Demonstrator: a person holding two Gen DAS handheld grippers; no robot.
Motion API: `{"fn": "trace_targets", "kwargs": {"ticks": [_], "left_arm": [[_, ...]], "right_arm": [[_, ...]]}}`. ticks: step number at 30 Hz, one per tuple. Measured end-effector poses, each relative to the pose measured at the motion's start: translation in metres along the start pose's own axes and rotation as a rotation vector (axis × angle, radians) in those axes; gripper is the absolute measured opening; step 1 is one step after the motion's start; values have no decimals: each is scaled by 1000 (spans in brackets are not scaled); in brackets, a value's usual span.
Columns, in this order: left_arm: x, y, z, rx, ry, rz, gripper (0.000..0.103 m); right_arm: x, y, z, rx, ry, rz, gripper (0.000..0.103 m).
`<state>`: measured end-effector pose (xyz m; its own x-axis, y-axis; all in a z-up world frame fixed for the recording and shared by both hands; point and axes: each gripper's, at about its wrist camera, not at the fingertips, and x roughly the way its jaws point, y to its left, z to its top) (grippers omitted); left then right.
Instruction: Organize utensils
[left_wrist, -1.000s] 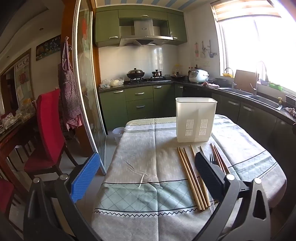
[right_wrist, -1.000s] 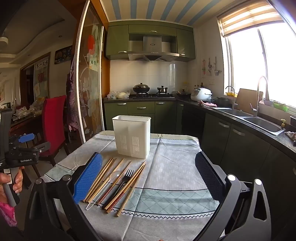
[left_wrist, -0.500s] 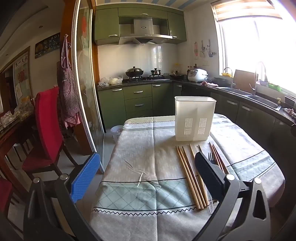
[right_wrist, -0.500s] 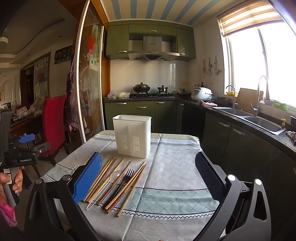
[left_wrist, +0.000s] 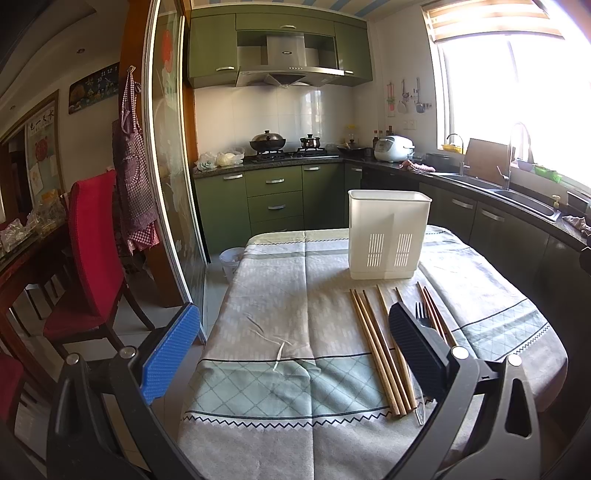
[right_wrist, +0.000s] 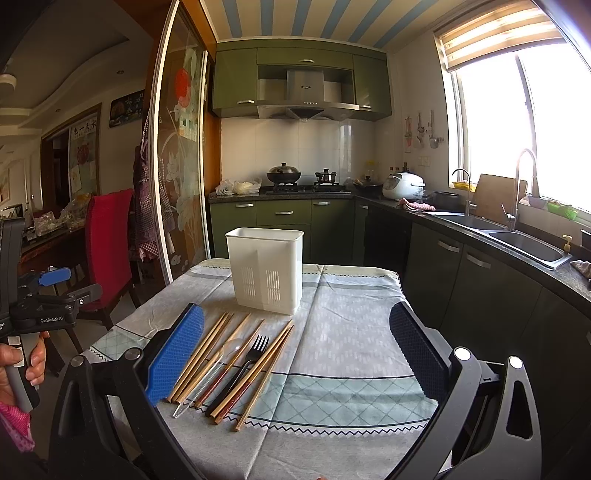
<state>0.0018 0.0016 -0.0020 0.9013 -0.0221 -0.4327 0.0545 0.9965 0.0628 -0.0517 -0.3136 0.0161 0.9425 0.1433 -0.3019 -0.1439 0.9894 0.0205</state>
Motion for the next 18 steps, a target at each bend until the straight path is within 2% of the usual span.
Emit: {"fn": "trace_targets", "kwargs": {"ticks": [18], "left_arm": [[1,0,-1,-1,2,0,97]], "right_arm": [[1,0,-1,0,1,0,99]]}}
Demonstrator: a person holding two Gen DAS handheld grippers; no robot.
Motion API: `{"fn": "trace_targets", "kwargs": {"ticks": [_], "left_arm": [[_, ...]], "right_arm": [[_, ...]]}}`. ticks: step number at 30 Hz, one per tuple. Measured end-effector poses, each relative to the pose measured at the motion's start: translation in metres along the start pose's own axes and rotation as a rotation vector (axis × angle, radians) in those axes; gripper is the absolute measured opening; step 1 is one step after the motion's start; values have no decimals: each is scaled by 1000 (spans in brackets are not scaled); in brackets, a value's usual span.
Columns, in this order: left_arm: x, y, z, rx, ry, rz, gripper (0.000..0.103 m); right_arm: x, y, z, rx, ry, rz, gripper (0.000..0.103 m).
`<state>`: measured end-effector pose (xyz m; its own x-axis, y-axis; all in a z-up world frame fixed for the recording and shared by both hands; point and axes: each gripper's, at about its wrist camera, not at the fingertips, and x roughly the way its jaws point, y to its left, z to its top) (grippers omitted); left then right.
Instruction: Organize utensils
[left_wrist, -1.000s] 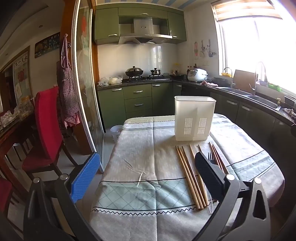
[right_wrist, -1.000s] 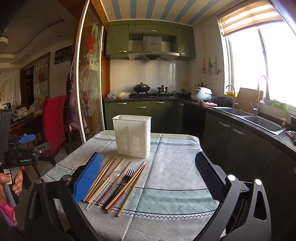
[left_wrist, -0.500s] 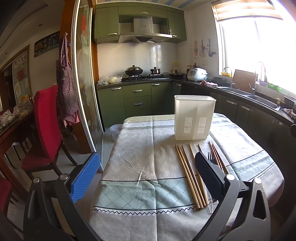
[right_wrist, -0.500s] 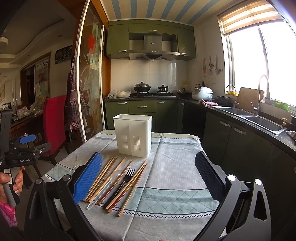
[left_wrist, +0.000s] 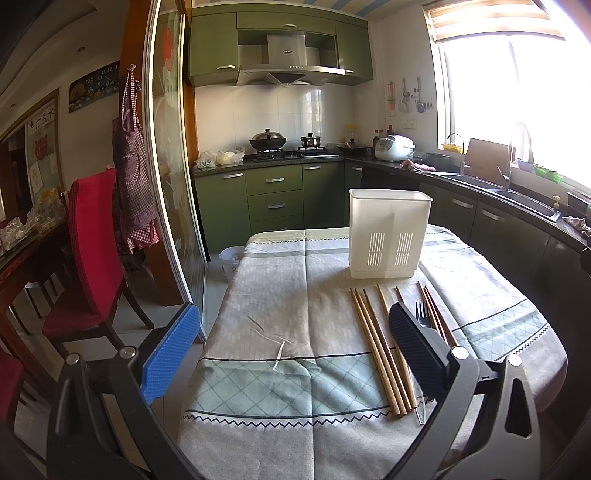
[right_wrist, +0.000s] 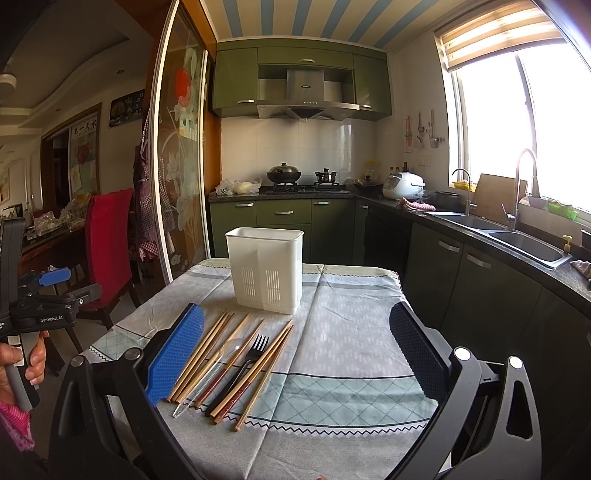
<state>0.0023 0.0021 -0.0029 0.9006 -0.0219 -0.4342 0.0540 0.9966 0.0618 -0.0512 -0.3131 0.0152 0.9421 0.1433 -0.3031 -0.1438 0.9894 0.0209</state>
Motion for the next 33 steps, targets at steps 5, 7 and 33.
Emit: {"fn": "trace_targets", "kwargs": {"ticks": [5,7,33], "left_arm": [[0,1,-1,-1,1,-1,97],[0,1,-1,-1,1,0,97],[1,1,-1,-2,3,-2,97]], "right_arm": [[-1,1,0,-1,3,-1,99],[0,1,1,1,5,-1,99],[1,0,-1,2,8,-1,99]]}}
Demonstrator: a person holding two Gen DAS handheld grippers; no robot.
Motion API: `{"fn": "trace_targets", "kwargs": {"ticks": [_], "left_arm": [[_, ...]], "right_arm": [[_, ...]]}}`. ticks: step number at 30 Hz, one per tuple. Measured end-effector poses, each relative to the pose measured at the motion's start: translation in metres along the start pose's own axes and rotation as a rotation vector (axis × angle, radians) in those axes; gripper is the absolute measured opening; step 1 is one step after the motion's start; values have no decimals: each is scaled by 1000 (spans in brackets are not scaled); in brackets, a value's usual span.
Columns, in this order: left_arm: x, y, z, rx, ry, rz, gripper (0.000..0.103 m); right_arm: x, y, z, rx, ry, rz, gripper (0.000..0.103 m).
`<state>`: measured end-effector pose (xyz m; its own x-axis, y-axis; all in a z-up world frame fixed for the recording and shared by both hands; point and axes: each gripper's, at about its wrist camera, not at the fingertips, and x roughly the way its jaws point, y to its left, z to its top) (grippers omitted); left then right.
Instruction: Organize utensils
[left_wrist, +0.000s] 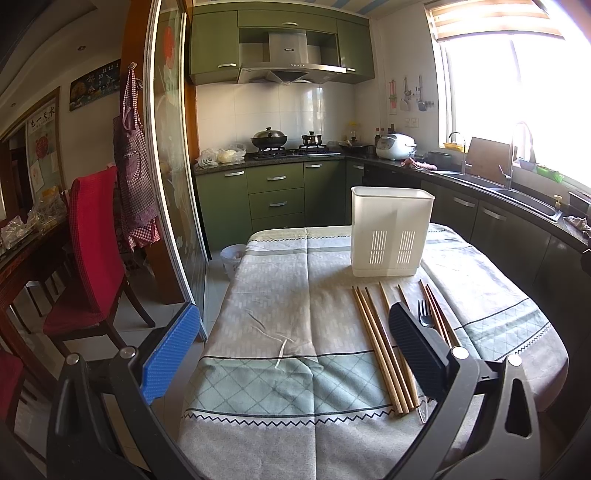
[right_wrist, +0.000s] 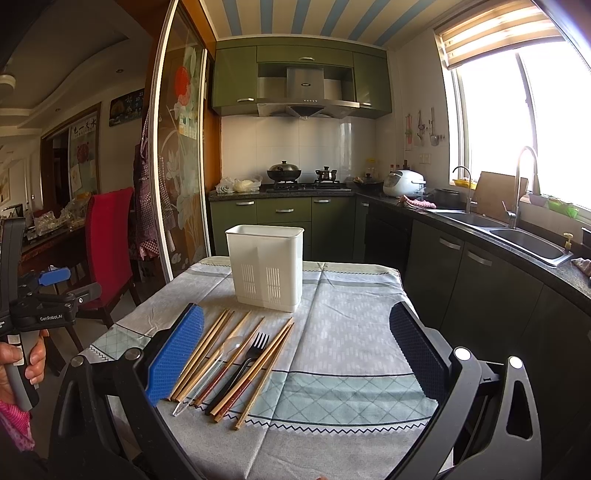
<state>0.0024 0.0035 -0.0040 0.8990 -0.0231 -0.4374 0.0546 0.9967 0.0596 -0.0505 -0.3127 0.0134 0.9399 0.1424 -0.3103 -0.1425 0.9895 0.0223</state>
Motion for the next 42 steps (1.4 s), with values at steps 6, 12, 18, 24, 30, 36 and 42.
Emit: {"fn": "trace_targets", "kwargs": {"ticks": [6,12,18,24,30,36,42], "left_arm": [[0,1,-1,0,1,-1,97],[1,1,-3,-1,3,-1,97],[3,2,-5,-6,19,-7,97],[16,0,-1,-9,72,-15,97],[45,-1,10,-18,175,-60,97],[95,-14,23,-21,352,-135,97],[141,-36,26,-20,516,-194,97]], "right_arm": [[0,0,0,1,1,1,99],[0,-1,0,3,1,3,99],[2,-3,-4,16,15,11,99],[8,-6,-2,3,44,4,99],[32,-6,8,-58,117,-11,99],[88,-17,9,-17,330,9,99],[127,-31,5,13,438,43,99]]}}
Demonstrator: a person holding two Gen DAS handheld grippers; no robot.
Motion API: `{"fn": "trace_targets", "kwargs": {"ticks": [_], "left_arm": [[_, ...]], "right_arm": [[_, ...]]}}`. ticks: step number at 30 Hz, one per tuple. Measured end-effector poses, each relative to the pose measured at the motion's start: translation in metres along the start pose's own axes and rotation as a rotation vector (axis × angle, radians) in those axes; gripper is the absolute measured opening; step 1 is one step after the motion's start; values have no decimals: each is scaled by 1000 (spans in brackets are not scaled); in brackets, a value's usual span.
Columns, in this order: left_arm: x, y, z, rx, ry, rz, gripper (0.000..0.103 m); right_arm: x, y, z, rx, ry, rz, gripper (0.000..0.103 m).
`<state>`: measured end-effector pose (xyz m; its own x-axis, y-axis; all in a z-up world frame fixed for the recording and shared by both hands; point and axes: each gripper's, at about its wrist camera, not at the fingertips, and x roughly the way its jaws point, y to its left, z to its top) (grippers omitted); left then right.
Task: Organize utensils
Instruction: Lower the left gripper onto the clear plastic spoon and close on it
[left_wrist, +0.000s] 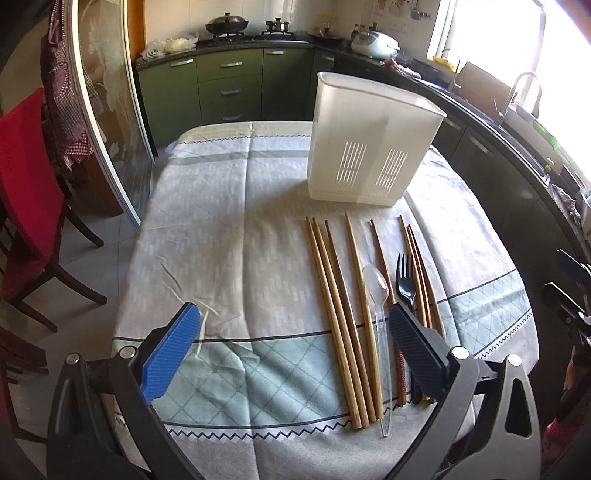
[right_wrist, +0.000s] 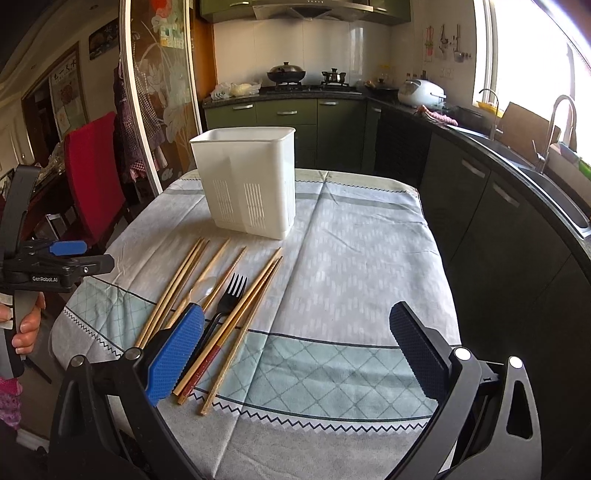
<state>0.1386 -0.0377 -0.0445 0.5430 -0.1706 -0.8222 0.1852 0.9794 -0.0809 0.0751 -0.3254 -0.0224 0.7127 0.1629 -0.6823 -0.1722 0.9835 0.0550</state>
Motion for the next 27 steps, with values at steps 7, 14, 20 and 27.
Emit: {"fn": "trace_targets", "kwargs": {"ticks": [7,14,20,27], "left_arm": [[37,-31,15,36,145,-42,97],[56,-74,21,125,221,-28,74],[77,-89,19,133,298,-14,51],[96,-90,14,100,373,-34,26]], "right_arm": [[12,-18,13,35,36,0,99],[31,-31,21,58,75,7,94],[42,-44,18,72,93,-7,79],[40,-53,16,60,76,-21,70]]}}
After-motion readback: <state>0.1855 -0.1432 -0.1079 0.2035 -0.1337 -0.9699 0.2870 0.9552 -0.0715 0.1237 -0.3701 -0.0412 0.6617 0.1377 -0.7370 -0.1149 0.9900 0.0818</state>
